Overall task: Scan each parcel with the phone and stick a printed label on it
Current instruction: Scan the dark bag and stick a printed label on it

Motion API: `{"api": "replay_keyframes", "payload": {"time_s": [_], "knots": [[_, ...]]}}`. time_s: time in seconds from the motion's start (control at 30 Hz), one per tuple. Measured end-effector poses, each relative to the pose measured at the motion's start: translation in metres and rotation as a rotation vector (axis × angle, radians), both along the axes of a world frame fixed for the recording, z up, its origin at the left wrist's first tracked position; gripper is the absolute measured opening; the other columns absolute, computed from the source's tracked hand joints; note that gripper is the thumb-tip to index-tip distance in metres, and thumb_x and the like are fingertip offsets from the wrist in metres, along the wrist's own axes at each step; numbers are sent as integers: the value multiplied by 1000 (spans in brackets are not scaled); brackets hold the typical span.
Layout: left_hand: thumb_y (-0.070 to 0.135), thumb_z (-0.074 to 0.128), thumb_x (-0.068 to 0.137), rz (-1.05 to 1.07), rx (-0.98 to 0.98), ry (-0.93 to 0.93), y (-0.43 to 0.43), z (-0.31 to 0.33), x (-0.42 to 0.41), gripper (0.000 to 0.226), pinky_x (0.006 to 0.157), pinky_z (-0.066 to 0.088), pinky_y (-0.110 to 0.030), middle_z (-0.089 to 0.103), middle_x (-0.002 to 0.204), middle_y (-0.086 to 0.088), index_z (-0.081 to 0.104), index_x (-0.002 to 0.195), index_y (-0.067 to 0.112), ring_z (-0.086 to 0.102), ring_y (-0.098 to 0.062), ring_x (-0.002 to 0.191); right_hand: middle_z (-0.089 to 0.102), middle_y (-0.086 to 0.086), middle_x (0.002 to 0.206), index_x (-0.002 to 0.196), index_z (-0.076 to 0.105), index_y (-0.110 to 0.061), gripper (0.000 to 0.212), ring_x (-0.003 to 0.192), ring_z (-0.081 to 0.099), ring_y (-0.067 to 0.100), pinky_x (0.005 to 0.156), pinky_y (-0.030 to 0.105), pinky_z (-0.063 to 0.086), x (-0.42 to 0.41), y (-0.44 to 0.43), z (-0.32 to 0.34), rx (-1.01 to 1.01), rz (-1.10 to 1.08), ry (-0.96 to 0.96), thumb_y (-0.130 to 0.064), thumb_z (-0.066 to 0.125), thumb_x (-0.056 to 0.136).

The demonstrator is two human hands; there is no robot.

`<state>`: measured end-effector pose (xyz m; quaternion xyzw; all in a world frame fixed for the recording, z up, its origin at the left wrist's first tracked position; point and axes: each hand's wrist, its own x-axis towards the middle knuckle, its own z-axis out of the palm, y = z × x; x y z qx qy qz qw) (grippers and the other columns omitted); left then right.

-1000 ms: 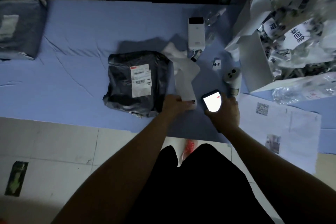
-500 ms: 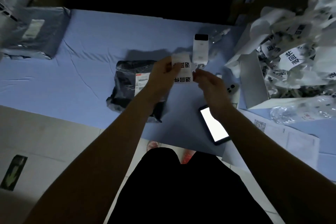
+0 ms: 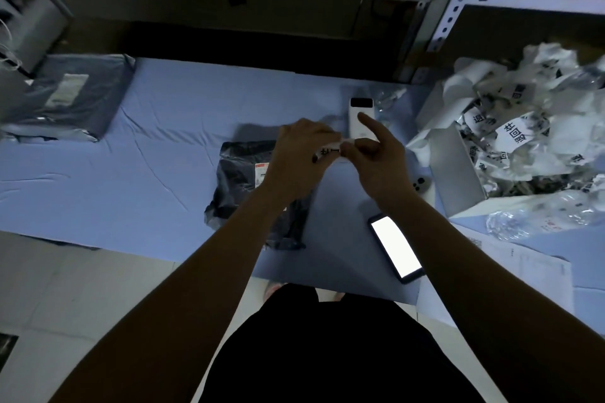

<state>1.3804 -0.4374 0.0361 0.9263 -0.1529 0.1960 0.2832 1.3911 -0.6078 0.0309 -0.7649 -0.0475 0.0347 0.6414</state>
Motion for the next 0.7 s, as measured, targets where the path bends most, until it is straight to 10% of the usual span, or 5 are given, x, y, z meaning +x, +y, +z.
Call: {"api": "replay_keyframes", "payload": {"time_s": [0.07,0.2,0.37,0.7], "knots": [[21,80,82,17,-25,-9,5,-3,0,25,86,34,-35,74,99,-5,77,104,11,65,-25,96,69,29,86,150,43,-21,58,85,68,48,84,55,56,-1,1,1,-57,61,-58,-10,66,98],[24,74,89,-33,-102,118,15,1,1,17,86,39,-41,73,92,-1,77,102,12,64,-21,87,62,5,71,151,43,-16,57,67,60,8,73,20,49,-5,5,1,-146,113,-208,-7,65,98],[25,72,92,-64,-354,423,24,7,-4,13,82,59,-35,70,98,6,75,100,16,69,-14,86,68,13,88,150,42,-23,54,92,70,26,95,40,56,-12,13,2,-250,140,-279,-9,61,101],[19,63,98,-30,-444,499,31,4,-12,17,77,58,-25,72,98,-8,74,96,6,71,-19,91,64,-10,82,147,47,-26,53,88,69,11,94,27,54,-22,24,-6,-251,115,-258,-6,62,99]]}}
